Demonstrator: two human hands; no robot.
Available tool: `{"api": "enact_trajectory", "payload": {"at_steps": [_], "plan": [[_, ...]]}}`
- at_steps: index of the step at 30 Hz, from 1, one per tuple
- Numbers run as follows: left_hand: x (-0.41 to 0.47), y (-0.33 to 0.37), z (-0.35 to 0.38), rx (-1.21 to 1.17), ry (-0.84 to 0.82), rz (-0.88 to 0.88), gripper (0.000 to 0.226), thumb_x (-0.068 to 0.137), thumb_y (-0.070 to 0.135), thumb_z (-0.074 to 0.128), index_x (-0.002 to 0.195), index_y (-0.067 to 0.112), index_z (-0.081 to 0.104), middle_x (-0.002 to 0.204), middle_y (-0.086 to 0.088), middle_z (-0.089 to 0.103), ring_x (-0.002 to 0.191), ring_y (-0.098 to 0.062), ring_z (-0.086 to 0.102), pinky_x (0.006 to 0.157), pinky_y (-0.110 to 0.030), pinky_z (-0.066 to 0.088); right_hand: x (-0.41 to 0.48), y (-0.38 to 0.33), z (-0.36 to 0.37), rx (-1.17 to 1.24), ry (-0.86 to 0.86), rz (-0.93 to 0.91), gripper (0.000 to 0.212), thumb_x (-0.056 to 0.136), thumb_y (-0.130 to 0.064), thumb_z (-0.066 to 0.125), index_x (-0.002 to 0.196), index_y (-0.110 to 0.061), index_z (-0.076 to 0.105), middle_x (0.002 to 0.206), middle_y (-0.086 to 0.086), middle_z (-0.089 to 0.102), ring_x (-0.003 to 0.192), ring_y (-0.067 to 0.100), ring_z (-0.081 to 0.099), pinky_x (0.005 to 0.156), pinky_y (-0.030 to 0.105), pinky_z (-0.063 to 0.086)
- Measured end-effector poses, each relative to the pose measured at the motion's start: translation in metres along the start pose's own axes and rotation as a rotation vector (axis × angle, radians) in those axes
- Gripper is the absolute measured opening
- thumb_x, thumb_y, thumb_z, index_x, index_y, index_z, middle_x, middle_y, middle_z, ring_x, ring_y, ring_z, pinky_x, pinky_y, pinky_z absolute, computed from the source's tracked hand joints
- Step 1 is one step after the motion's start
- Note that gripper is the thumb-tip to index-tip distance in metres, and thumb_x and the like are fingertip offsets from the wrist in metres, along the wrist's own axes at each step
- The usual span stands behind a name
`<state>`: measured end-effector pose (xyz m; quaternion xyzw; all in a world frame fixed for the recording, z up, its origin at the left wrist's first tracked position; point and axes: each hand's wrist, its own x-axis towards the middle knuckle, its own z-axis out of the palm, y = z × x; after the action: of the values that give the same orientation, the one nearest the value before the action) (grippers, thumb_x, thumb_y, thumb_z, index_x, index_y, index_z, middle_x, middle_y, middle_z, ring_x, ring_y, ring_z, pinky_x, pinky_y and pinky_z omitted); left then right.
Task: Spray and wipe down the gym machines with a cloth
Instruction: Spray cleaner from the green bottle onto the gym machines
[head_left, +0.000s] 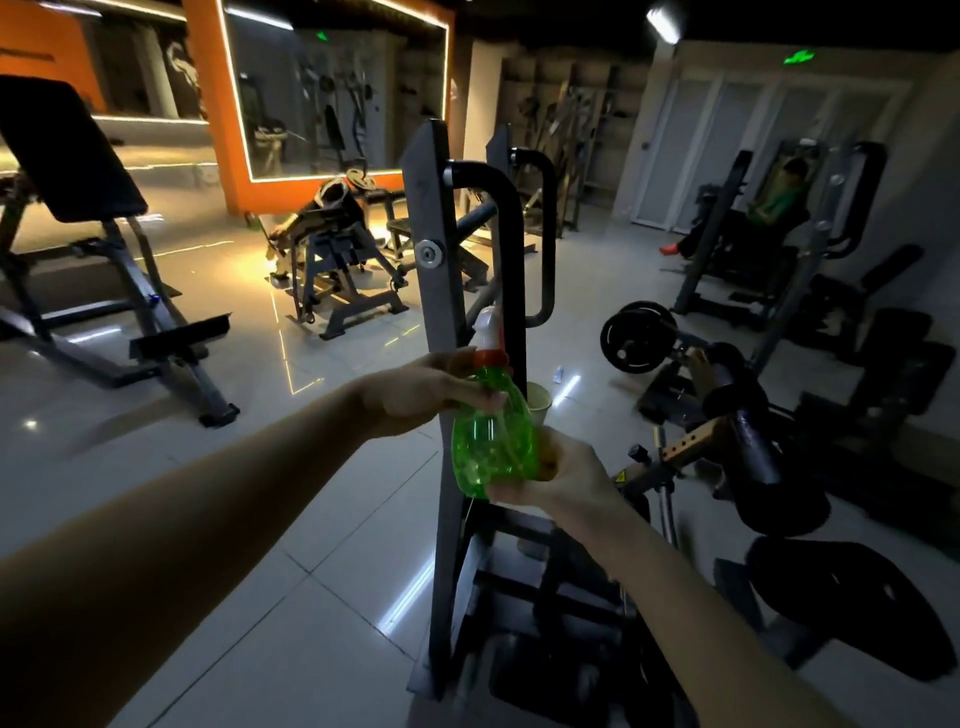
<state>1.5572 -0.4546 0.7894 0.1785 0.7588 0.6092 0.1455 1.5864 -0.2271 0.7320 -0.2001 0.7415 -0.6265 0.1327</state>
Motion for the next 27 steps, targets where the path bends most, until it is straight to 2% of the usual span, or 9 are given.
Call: {"api": "enact_trajectory", "payload": {"at_steps": [6, 9, 12, 15, 17, 19, 20, 23, 27], "plan": [[0.007, 0.015, -0.016, 0.038, 0.136, 0.094, 0.069, 0.063, 0.041, 0.083, 0.127, 0.025, 0.062, 0.128, -0.001, 0.066, 0.127, -0.023, 0.060, 0.112, -0.040, 0.046, 0.026, -0.017, -0.005, -0.087, 0.045, -0.071, 0.058, 0.072, -0.008, 0.091, 0.124, -0.017, 0.068, 0.111, -0.002, 0.078, 0.105, 0.014, 0.073, 0.092, 0.030, 0.059], [0.011, 0.019, -0.027, 0.033, 0.140, 0.111, 0.070, 0.064, 0.042, 0.082, 0.129, 0.025, 0.061, 0.133, -0.003, 0.064, 0.129, -0.025, 0.059, 0.116, -0.047, 0.043, 0.042, -0.024, -0.007, -0.119, 0.030, -0.090, 0.058, 0.072, -0.008, 0.091, 0.124, -0.017, 0.067, 0.110, -0.002, 0.078, 0.105, 0.014, 0.074, 0.091, 0.029, 0.060], [0.015, 0.020, -0.033, 0.033, 0.157, 0.118, 0.073, 0.059, 0.042, 0.081, 0.126, 0.026, 0.059, 0.138, -0.007, 0.061, 0.133, -0.027, 0.056, 0.116, -0.044, 0.042, 0.059, -0.023, -0.010, -0.129, 0.024, -0.084, 0.062, 0.071, -0.009, 0.092, 0.126, -0.017, 0.066, 0.113, -0.001, 0.077, 0.107, 0.015, 0.073, 0.091, 0.030, 0.060], [0.023, 0.012, -0.045, 0.009, 0.168, 0.118, 0.078, 0.059, 0.039, 0.084, 0.130, 0.023, 0.059, 0.141, -0.011, 0.060, 0.133, -0.026, 0.056, 0.116, -0.044, 0.042, 0.073, -0.015, -0.009, -0.123, 0.036, -0.065, 0.064, 0.067, -0.004, 0.094, 0.122, -0.020, 0.066, 0.112, -0.003, 0.077, 0.106, 0.013, 0.073, 0.088, 0.028, 0.060], [0.029, 0.001, -0.056, 0.000, 0.128, 0.109, 0.068, 0.071, 0.028, 0.083, 0.133, 0.016, 0.058, 0.134, -0.010, 0.063, 0.127, -0.023, 0.060, 0.113, -0.042, 0.046, 0.080, -0.009, -0.004, -0.112, 0.036, -0.041, 0.062, 0.066, 0.004, 0.091, 0.116, -0.022, 0.065, 0.105, -0.010, 0.078, 0.100, 0.009, 0.074, 0.082, 0.024, 0.060], [0.032, -0.009, -0.062, -0.014, 0.049, 0.090, 0.062, 0.080, 0.013, 0.075, 0.137, 0.007, 0.051, 0.126, -0.012, 0.064, 0.120, -0.023, 0.064, 0.107, -0.039, 0.051, 0.083, 0.001, 0.001, -0.086, 0.045, -0.009, 0.063, 0.067, 0.010, 0.088, 0.116, -0.022, 0.063, 0.104, -0.011, 0.078, 0.099, 0.009, 0.074, 0.081, 0.027, 0.061], [0.034, -0.014, -0.064, -0.020, 0.022, 0.088, 0.061, 0.082, 0.009, 0.073, 0.138, 0.005, 0.049, 0.124, -0.012, 0.064, 0.118, -0.023, 0.064, 0.105, -0.038, 0.053, 0.084, 0.004, 0.005, -0.079, 0.056, 0.012, 0.066, 0.067, 0.009, 0.089, 0.119, -0.021, 0.062, 0.108, -0.008, 0.077, 0.103, 0.011, 0.074, 0.083, 0.030, 0.062], [0.037, -0.031, -0.075, -0.038, -0.031, 0.073, 0.060, 0.084, 0.006, 0.076, 0.138, 0.010, 0.050, 0.125, -0.014, 0.064, 0.119, -0.026, 0.064, 0.104, -0.040, 0.053, 0.085, 0.013, 0.017, -0.140, 0.105, 0.039, 0.075, 0.065, -0.002, 0.095, 0.125, -0.025, 0.057, 0.117, -0.005, 0.073, 0.105, 0.008, 0.071, 0.083, 0.024, 0.060], [0.032, -0.051, -0.096, -0.083, -0.077, 0.061, 0.063, 0.075, 0.011, 0.081, 0.132, 0.014, 0.054, 0.126, -0.013, 0.064, 0.118, -0.023, 0.065, 0.096, -0.031, 0.055, 0.088, 0.026, 0.052, -0.164, 0.231, 0.088, 0.083, 0.056, -0.016, 0.101, 0.125, -0.032, 0.058, 0.119, -0.007, 0.074, 0.110, 0.012, 0.071, 0.094, 0.044, 0.060]]}}
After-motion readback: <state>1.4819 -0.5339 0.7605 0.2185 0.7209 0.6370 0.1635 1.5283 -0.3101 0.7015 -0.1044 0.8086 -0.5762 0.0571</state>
